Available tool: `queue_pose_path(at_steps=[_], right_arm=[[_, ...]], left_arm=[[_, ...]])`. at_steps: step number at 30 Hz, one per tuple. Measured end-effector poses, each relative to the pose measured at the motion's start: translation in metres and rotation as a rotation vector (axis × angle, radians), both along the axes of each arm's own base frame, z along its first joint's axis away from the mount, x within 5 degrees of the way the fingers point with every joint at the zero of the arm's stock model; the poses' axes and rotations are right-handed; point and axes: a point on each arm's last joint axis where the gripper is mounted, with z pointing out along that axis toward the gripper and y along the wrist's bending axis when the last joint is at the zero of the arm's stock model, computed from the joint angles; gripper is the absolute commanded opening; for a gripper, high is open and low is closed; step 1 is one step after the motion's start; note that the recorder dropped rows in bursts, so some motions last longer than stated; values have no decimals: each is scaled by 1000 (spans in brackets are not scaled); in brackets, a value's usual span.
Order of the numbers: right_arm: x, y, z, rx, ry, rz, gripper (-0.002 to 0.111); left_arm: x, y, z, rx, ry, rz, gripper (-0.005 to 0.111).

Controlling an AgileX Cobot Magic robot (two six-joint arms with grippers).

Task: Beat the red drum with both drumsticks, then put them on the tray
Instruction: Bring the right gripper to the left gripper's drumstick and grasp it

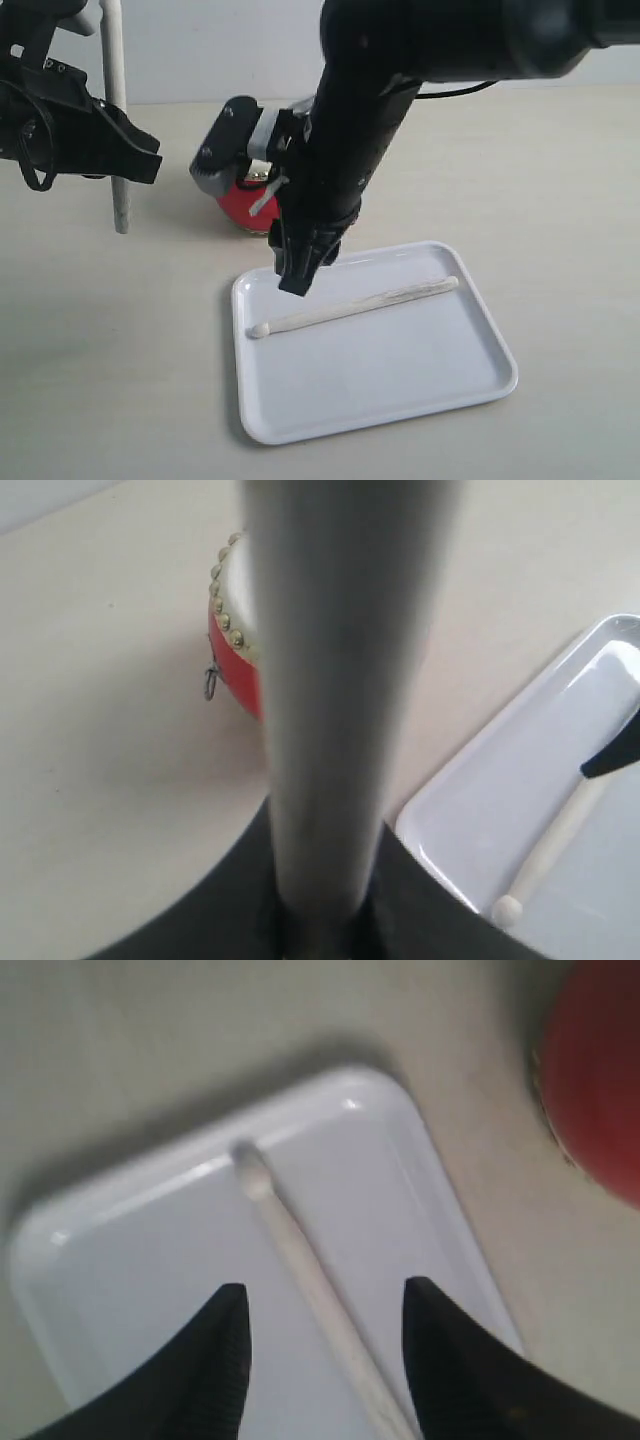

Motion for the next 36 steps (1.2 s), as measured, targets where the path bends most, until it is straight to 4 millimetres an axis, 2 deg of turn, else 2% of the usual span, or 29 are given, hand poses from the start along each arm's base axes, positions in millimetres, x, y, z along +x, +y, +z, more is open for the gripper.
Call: queue_pose_path(at_steps=[4,8,11,15,19,25,31,36], right_arm=[[7,-5,8,181,103,-59,46],[15,-7,15,319,154,-128,46],[20,-4,20,411,154,-149,46],[20,3,27,516,168,-147,46],[21,8,32,599,153,-135,46],[29,10,37,657,78,-172,46],[32,10,38,682,57,-212,46],[31,12,40,706,85,-221,46]], left_arm=[[3,2,3,-54,-10,-11,0],[13,23,8,-163,-11,38,0],[20,38,6,-297,32,1,0],[32,51,-4,-525,93,-108,0],[46,65,-24,-652,142,-110,0],[56,63,-51,-769,186,-188,0],[64,63,-61,-845,173,-159,0],[64,62,-60,-856,170,-163,0]])
